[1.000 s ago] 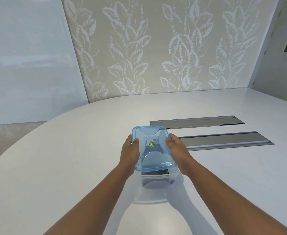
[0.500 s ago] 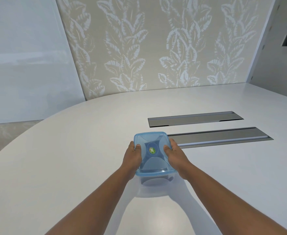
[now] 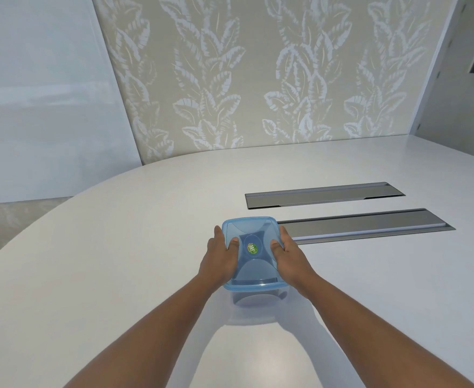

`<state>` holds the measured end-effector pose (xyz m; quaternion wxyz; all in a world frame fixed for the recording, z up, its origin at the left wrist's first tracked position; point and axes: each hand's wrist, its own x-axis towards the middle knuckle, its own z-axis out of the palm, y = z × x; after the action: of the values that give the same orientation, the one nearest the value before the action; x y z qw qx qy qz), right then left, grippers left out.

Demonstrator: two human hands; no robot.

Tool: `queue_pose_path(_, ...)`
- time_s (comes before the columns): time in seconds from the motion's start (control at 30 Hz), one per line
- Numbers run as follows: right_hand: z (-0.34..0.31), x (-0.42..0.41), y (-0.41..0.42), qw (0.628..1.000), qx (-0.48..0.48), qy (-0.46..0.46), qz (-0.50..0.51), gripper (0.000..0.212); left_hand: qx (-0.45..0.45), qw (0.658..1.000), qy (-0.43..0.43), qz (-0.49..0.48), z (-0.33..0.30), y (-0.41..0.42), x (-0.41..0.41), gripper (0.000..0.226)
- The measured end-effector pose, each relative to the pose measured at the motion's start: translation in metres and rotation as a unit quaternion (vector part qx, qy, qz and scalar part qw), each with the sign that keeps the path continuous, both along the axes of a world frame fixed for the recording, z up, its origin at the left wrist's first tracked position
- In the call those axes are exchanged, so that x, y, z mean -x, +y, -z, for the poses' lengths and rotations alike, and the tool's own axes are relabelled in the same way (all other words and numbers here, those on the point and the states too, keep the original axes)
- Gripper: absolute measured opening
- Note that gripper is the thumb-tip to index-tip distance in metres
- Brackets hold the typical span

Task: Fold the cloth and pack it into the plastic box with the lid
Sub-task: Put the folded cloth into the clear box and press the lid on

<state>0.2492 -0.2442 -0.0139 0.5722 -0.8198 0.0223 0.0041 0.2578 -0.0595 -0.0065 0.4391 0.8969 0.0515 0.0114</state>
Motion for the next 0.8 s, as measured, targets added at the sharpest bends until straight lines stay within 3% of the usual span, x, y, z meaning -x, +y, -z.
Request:
queue_pose_path(0.13, 0.002, -0.003, -0.002, 0.999, 0.031, -0.007, -0.015, 0.058, 0.006, 1.000, 0.016, 0.022, -0.001, 0.002, -0.009, 0.069)
queue_pose_path(0.33, 0.006, -0.005, -0.003, 0.999, 0.035, 0.003, -0.017, 0.060, 0.097, 0.995, -0.026, 0.012, -0.006, -0.002, -0.030, 0.027)
queue_pose_path(0.47, 0.003, -0.006, -0.004, 0.998, 0.052, 0.009, -0.026, 0.060, 0.115, 0.992, -0.038, -0.017, -0.004, 0.000, -0.047, 0.027)
queue_pose_path(0.63, -0.007, -0.004, -0.005, 0.991, 0.126, 0.011, -0.038, 0.049, 0.122, 0.991, -0.034, -0.040, -0.002, 0.002, -0.062, 0.026)
queue_pose_path(0.8, -0.023, -0.021, -0.003, 0.960, 0.273, 0.046, -0.041, 0.044, 0.124, 0.990, -0.040, -0.048, 0.001, 0.004, -0.068, 0.020)
